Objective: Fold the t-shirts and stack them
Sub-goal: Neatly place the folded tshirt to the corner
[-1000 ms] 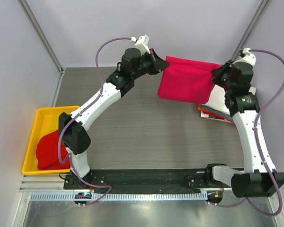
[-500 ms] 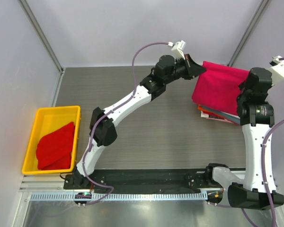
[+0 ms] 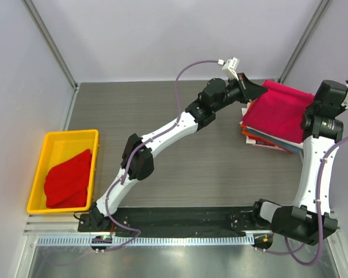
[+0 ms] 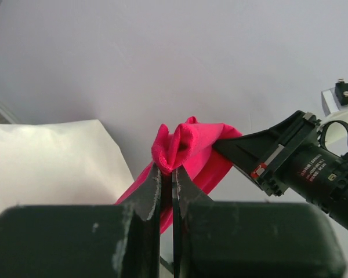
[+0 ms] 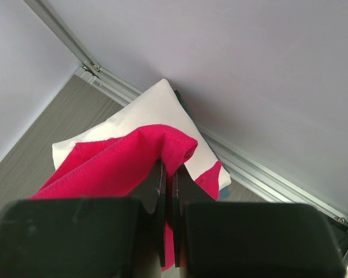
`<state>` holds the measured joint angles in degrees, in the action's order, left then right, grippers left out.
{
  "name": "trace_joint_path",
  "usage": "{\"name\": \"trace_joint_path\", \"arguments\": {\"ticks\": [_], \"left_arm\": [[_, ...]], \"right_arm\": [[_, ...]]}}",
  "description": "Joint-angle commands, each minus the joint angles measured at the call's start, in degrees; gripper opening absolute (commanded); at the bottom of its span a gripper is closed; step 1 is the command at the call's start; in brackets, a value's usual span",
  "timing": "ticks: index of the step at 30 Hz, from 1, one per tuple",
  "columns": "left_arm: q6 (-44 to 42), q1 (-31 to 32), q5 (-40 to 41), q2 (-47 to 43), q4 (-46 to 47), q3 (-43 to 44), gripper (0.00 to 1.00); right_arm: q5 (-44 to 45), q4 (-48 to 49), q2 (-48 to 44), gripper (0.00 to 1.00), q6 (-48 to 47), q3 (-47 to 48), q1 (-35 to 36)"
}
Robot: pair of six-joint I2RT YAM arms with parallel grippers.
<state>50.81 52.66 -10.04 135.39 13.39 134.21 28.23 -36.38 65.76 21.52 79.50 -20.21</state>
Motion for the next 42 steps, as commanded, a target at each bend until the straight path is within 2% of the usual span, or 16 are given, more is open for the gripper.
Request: {"name": "trace_joint_path", "arguments": {"ticks": [1, 8, 20, 38, 39, 40, 41, 42], "left_arm": [[1.0, -0.9, 4.3, 2.1, 7.1, 4.3, 0.00], [4.0, -0.8, 6.8, 6.0, 10.0, 6.8, 0.00], [3.6, 0.1, 13.6, 13.3, 11.5, 13.2, 0.00], [3.2, 2.1, 33.8, 21.0, 18.7, 19.2, 0.01], [3.2, 2.1, 34.7, 21.9, 19.0, 19.8, 0.03], [3.2, 2.0, 36.0, 22.3, 19.2, 20.5, 0.09], [2.5, 2.1, 37.7, 22.5, 19.9, 20.4, 0.46], [2.1, 2.0, 41.5, 22.5, 19.8, 20.4, 0.63]], "right_arm": [[0.8, 1.8, 1.5, 0.01, 0.5, 1.1, -3.0], [-0.5, 3.1, 3.1, 0.01, 1.2, 1.1, -5.4], [-0.7, 4.5, 5.7, 0.01, 1.9, -0.5, -7.1], [-1.4, 10.3, 12.9, 0.01, 4.3, -1.7, -9.5], [-1.3, 10.6, 13.7, 0.01, 4.5, -0.9, -9.6], [-1.2, 11.0, 15.5, 0.01, 5.0, -0.3, -9.6], [-1.1, 12.3, 16.7, 0.01, 5.1, 0.2, -9.6], [-1.8, 13.3, 18.3, 0.04, 5.1, 1.3, -9.6]]}}
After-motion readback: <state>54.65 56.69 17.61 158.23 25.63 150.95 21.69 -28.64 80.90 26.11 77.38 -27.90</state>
